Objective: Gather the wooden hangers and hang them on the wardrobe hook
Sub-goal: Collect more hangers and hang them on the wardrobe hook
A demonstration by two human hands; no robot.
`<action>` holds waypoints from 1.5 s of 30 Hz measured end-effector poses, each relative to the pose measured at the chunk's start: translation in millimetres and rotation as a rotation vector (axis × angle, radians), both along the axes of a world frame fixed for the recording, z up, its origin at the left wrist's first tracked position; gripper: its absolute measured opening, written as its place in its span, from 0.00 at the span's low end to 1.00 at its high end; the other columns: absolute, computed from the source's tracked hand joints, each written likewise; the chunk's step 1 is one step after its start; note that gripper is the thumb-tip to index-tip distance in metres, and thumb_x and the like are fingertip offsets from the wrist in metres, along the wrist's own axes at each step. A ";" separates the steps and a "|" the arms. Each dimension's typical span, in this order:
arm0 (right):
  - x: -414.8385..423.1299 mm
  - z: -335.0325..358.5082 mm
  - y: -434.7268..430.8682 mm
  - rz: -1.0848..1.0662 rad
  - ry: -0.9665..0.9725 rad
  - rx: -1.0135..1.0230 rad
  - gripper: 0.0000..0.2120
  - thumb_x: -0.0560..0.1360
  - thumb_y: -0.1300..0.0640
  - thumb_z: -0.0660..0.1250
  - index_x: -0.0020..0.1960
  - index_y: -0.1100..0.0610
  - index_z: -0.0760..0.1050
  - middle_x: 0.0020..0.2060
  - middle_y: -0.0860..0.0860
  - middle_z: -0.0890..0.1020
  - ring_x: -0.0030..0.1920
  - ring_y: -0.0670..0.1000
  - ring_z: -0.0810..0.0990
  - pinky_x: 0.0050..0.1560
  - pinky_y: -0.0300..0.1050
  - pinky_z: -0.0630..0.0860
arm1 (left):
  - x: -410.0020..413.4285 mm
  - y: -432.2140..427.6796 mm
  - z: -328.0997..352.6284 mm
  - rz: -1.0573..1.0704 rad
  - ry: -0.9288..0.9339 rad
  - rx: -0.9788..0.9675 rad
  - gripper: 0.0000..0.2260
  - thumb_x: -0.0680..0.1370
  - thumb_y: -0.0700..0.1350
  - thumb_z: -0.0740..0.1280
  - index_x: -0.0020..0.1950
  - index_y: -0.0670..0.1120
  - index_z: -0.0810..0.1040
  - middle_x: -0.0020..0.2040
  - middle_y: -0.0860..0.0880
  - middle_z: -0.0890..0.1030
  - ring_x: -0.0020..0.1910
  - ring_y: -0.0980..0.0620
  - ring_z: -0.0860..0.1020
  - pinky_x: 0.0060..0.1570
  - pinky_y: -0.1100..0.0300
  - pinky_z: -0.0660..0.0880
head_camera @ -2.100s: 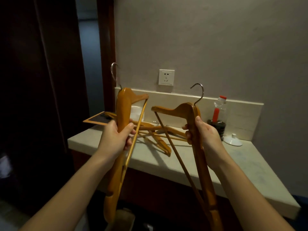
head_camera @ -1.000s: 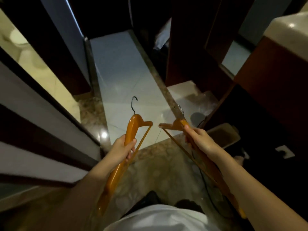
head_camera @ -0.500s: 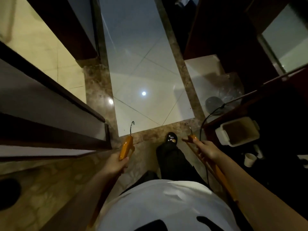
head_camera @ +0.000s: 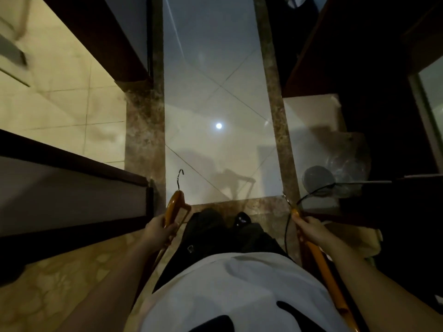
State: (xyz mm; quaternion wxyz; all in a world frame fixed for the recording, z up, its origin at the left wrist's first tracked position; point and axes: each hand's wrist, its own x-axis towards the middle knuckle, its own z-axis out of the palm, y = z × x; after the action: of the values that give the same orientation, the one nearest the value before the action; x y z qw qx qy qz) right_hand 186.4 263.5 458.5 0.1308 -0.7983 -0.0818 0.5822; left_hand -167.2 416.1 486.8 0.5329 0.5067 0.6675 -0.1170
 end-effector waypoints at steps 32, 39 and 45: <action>114.0 18.0 548.8 0.133 0.030 0.171 0.21 0.77 0.46 0.60 0.61 0.61 0.71 0.43 0.54 0.77 0.40 0.50 0.77 0.40 0.40 0.73 | 156.8 496.2 -6.1 -0.195 0.054 0.040 0.13 0.78 0.43 0.63 0.62 0.42 0.71 0.41 0.46 0.78 0.32 0.53 0.75 0.28 0.64 0.70; 219.0 23.3 613.5 0.028 -0.029 0.132 0.23 0.77 0.47 0.62 0.63 0.64 0.71 0.48 0.58 0.77 0.45 0.53 0.76 0.44 0.44 0.76 | 299.4 589.4 11.3 -0.329 -0.122 0.111 0.11 0.78 0.43 0.63 0.59 0.43 0.73 0.44 0.46 0.79 0.36 0.53 0.77 0.34 0.64 0.73; 271.7 38.6 675.2 0.034 -0.025 0.116 0.25 0.77 0.48 0.62 0.67 0.63 0.68 0.43 0.52 0.77 0.45 0.53 0.77 0.47 0.46 0.74 | 350.9 663.9 21.3 -0.396 -0.154 0.166 0.07 0.77 0.45 0.65 0.52 0.44 0.75 0.45 0.45 0.79 0.46 0.44 0.79 0.47 0.55 0.75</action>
State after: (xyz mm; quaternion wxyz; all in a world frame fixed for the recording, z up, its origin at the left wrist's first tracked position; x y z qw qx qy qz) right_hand 458.1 938.7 497.0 0.1660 -0.7949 -0.1308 0.5687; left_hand 183.7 1080.0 508.1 0.5053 0.6775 0.5197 -0.1247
